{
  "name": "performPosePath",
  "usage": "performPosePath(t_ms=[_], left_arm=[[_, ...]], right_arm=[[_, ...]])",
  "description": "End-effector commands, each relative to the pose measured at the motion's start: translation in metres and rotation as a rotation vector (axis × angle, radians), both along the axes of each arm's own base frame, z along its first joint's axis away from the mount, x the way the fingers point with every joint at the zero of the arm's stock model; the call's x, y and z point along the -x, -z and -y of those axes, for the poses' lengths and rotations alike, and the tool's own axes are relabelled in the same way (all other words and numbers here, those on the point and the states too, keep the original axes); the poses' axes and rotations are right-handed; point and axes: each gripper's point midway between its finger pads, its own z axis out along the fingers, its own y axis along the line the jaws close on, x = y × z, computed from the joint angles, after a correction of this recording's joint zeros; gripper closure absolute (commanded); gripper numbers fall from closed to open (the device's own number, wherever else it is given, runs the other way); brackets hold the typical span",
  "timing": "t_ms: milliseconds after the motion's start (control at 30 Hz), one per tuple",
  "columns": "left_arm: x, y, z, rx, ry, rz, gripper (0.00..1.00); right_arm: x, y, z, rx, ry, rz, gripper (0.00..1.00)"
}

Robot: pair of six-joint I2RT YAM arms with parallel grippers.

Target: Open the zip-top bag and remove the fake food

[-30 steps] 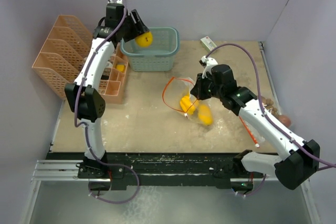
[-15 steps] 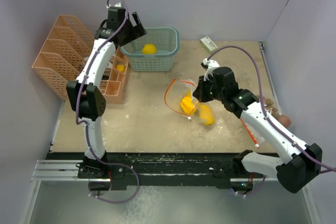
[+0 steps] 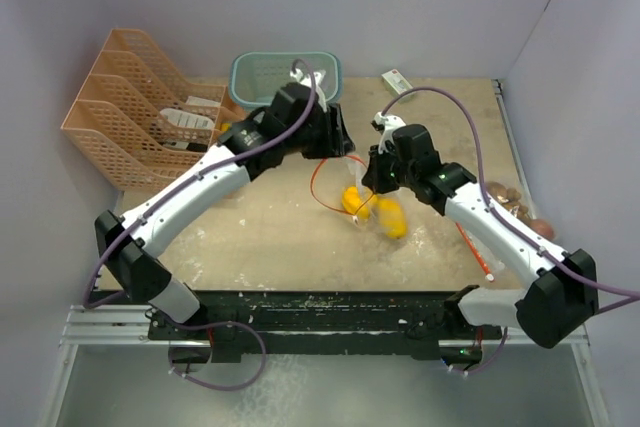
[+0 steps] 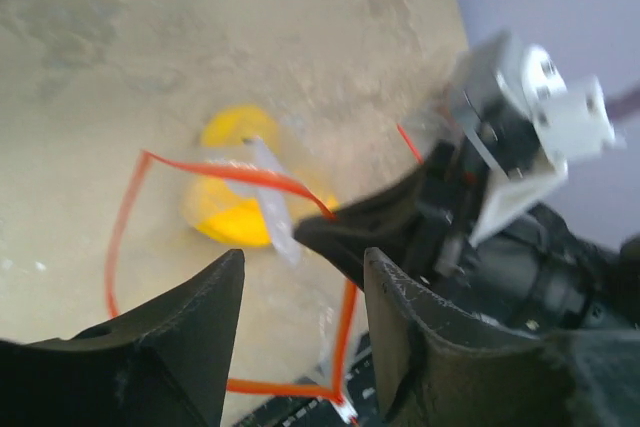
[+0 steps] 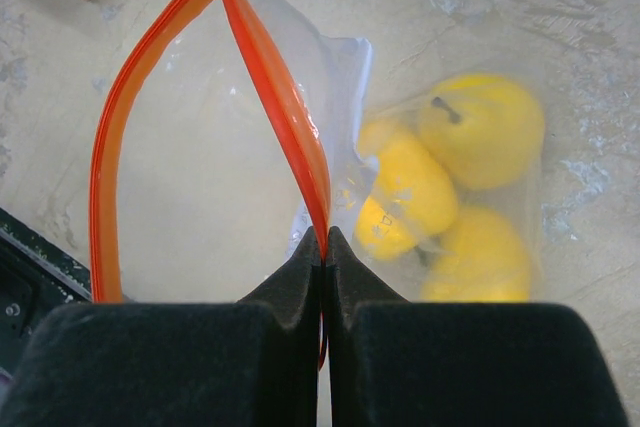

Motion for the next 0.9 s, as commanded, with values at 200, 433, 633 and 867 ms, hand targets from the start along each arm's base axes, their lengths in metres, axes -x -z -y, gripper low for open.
performPosePath(t_ms=[200,433,633,867], left_arm=[[0.037,0.046,0.032,0.015,0.005,-0.098,0.61],[0.03,0.079,0.047,-0.016,0.025,-0.14,0.7],[0.028,0.115,0.059,-0.048,0.048,-0.2,0.7],[0.029,0.157,0.066,-0.104,0.054,-0.246,0.69]], right_arm=[[-0.016,-0.045,-0.006,-0.049,0.001,0.121,1.0],[-0.001,-0.043,-0.001,-0.074,0.001,0.11,1.0],[0.007,-0.037,0.003,-0.076,0.007,0.089,1.0],[0.007,-0.04,0.0,-0.085,0.0,0.084,1.0]])
